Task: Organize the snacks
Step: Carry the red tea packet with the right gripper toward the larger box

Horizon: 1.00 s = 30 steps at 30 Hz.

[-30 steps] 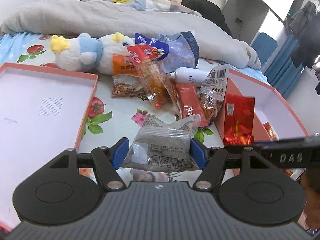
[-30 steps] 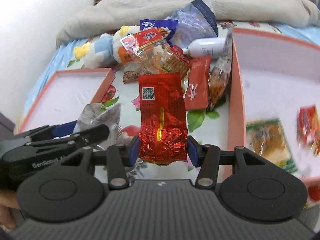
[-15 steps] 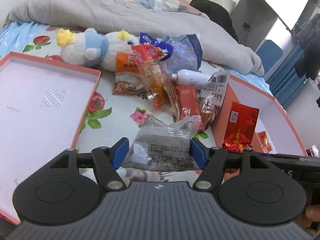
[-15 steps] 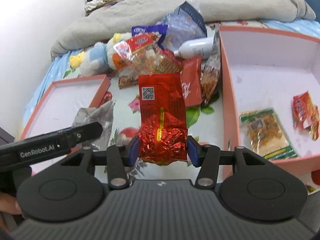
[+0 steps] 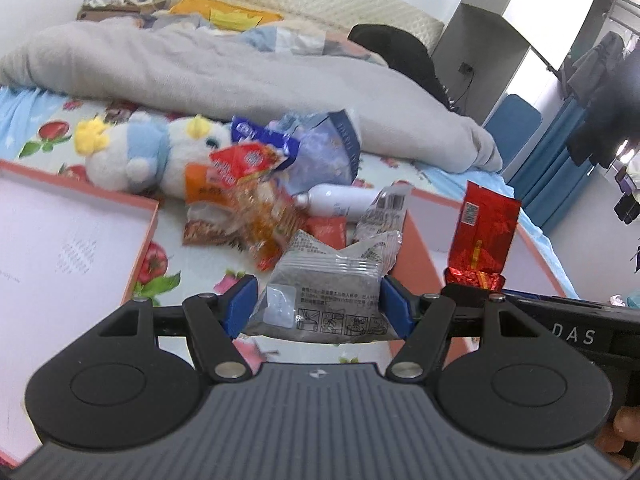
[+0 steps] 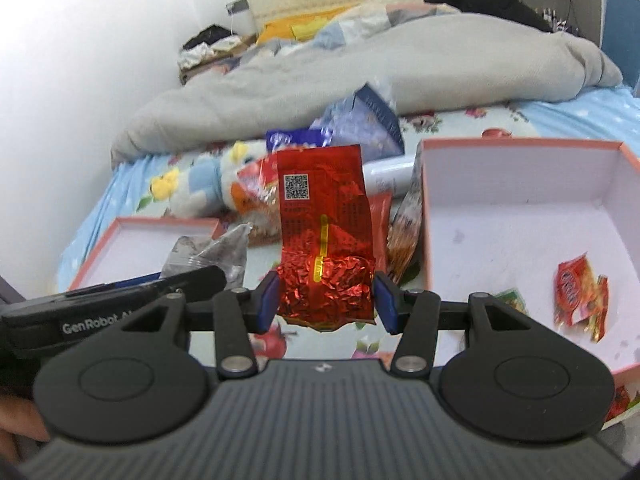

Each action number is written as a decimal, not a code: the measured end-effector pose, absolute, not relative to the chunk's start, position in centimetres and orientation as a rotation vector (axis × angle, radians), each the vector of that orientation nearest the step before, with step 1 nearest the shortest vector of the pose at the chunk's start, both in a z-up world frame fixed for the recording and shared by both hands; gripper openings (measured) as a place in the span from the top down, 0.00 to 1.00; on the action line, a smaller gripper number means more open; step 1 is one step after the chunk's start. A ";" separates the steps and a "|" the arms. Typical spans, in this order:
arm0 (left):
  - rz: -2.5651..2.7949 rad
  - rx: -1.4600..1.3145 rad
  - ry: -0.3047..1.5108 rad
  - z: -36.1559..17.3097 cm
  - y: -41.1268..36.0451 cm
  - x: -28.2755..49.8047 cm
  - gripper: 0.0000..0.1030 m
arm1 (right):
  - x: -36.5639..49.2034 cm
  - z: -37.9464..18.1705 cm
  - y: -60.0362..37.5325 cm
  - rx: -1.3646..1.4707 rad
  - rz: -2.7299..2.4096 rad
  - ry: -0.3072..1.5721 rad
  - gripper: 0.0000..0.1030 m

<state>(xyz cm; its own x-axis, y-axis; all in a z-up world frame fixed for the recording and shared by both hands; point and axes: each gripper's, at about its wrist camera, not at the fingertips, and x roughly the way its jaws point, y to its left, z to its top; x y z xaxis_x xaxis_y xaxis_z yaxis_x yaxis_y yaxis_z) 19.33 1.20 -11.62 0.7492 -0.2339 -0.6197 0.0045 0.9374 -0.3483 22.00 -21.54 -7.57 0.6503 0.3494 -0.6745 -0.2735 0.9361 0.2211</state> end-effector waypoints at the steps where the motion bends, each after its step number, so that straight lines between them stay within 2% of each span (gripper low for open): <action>1: -0.133 -0.333 0.709 -11.2 1.0 19.4 0.30 | 22.1 -7.3 -22.0 0.101 0.348 0.779 0.49; 18: -0.277 -0.282 0.617 -6.1 -6.7 23.0 0.30 | 22.8 -3.4 -28.6 0.138 0.255 0.631 0.49; 30: -0.359 -0.235 0.669 -6.4 -13.5 26.8 0.30 | 24.4 -4.1 -33.5 0.159 0.188 0.610 0.49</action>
